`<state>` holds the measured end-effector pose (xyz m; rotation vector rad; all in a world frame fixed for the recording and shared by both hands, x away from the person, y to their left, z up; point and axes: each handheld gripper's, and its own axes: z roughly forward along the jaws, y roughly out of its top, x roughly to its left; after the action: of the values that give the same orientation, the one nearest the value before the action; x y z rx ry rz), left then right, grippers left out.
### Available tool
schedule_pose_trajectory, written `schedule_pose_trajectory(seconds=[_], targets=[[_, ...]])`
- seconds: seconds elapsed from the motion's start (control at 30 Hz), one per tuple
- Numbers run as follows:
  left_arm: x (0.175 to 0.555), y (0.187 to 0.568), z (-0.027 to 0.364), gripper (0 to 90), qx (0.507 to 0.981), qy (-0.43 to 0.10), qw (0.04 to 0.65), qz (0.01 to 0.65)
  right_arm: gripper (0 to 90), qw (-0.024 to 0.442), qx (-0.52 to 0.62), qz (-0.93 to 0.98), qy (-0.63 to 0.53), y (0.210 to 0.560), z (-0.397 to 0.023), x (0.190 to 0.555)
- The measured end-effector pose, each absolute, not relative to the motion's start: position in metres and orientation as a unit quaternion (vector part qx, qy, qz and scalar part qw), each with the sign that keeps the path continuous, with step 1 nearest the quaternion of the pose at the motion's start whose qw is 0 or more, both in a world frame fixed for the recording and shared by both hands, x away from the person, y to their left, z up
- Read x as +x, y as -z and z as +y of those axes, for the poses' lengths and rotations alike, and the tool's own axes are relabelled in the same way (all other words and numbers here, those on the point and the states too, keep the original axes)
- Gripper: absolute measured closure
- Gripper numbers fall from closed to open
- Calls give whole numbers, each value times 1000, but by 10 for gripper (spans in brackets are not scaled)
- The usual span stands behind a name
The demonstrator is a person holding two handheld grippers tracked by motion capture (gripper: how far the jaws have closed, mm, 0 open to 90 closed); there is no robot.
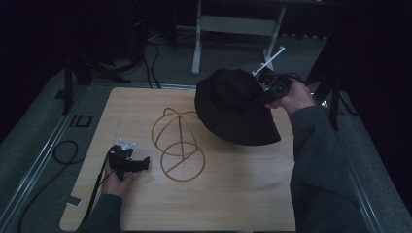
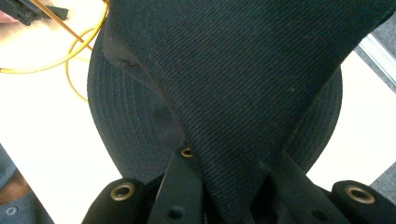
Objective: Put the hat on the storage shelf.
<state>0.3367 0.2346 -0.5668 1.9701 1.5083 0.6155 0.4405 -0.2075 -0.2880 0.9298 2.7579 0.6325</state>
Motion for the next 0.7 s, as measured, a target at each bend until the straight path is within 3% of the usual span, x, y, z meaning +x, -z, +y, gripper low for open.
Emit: schedule_pose_trajectory(seconds=[0.7], targets=[[337, 567, 235, 12, 738, -231, 288, 565, 870, 88, 295, 924, -228, 270, -216, 430]])
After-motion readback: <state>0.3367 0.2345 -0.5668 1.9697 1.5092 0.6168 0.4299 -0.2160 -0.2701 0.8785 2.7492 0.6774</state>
